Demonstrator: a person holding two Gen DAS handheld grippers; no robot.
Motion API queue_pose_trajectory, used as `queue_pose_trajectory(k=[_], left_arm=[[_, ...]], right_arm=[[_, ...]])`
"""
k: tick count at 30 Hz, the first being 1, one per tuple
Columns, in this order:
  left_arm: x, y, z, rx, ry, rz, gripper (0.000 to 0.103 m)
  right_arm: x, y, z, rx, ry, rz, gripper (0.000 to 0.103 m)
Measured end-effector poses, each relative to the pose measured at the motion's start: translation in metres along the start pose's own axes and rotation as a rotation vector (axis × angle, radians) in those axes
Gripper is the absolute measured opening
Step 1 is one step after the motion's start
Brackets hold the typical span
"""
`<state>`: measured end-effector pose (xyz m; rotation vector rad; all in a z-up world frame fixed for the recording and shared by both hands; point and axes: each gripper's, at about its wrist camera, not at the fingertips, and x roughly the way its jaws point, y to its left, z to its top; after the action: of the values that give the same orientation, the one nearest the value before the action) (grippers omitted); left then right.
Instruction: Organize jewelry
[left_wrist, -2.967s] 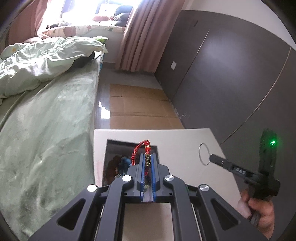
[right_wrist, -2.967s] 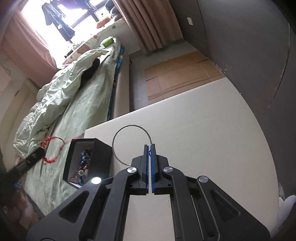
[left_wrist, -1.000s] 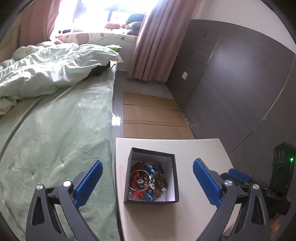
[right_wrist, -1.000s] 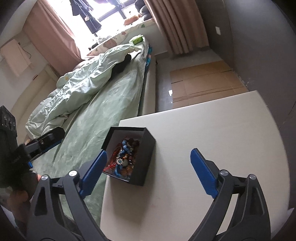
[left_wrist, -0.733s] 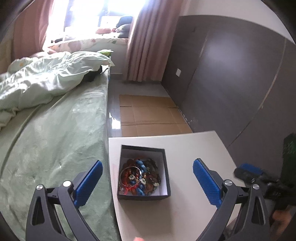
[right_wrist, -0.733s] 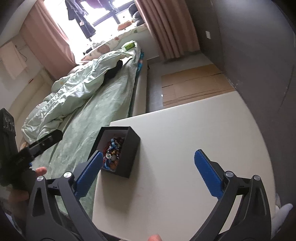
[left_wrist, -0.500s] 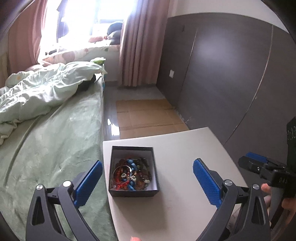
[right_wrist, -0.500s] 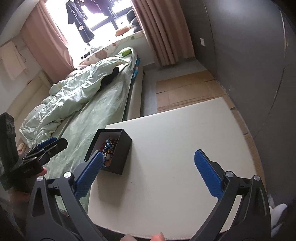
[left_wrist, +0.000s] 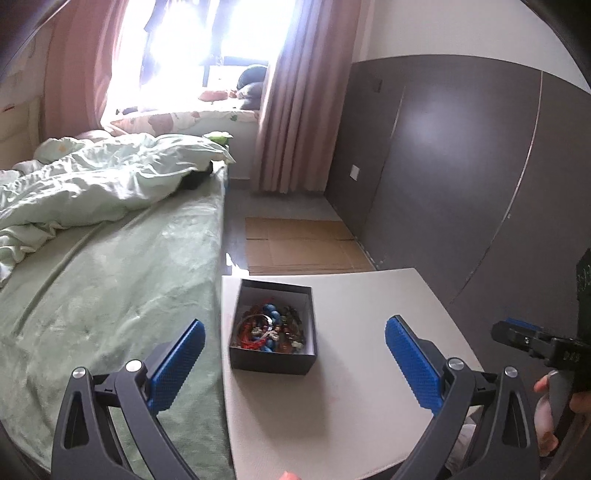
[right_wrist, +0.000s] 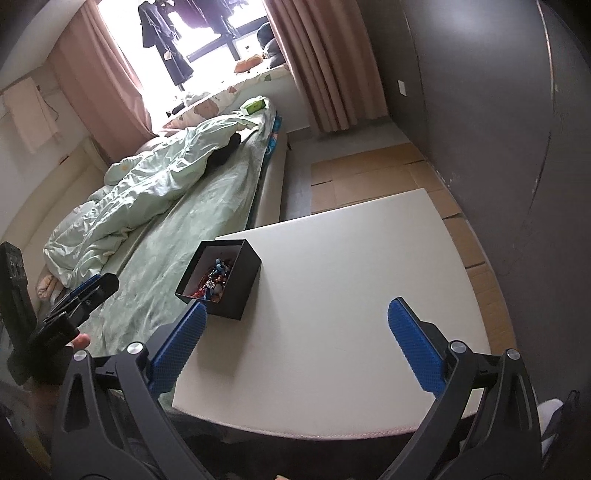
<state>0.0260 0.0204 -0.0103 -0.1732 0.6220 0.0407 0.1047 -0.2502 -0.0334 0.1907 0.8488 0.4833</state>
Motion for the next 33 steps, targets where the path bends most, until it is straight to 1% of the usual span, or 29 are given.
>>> queue_pose_trajectory(k=[2,5,8,11,19,26,30,33], left_arm=[[-0.003,0.002,-0.002,0.008,-0.008,0.013,0.095],[-0.003,0.005,-0.003,0.007,-0.007,0.032,0.095],[-0.004,0.005,-0.003,0.013,-0.01,0.03,0.095],[-0.006,0.005,-0.003,0.014,-0.029,0.036,0.095],[-0.004,0.003,0.001,0.0,-0.036,0.021,0.095],[-0.003,0.007,0.002,-0.007,-0.037,0.024,0.095],[-0.003,0.006,0.002,-0.001,-0.034,0.022,0.095],[-0.001,0.004,0.002,0.022,-0.028,0.017,0.095]], right_arm=[[-0.002,0.002,-0.004,-0.008,-0.006,-0.016,0.098],[-0.004,0.002,-0.006,-0.008,-0.012,-0.016,0.098],[-0.003,0.001,-0.008,0.004,-0.005,-0.008,0.098],[-0.001,0.003,-0.01,-0.008,0.003,-0.014,0.098],[0.005,0.008,-0.01,-0.02,0.003,-0.015,0.098],[0.007,0.008,-0.011,-0.021,-0.004,-0.023,0.098],[0.003,0.006,-0.01,-0.017,-0.01,-0.027,0.098],[0.001,0.007,-0.009,-0.017,-0.017,-0.037,0.098]])
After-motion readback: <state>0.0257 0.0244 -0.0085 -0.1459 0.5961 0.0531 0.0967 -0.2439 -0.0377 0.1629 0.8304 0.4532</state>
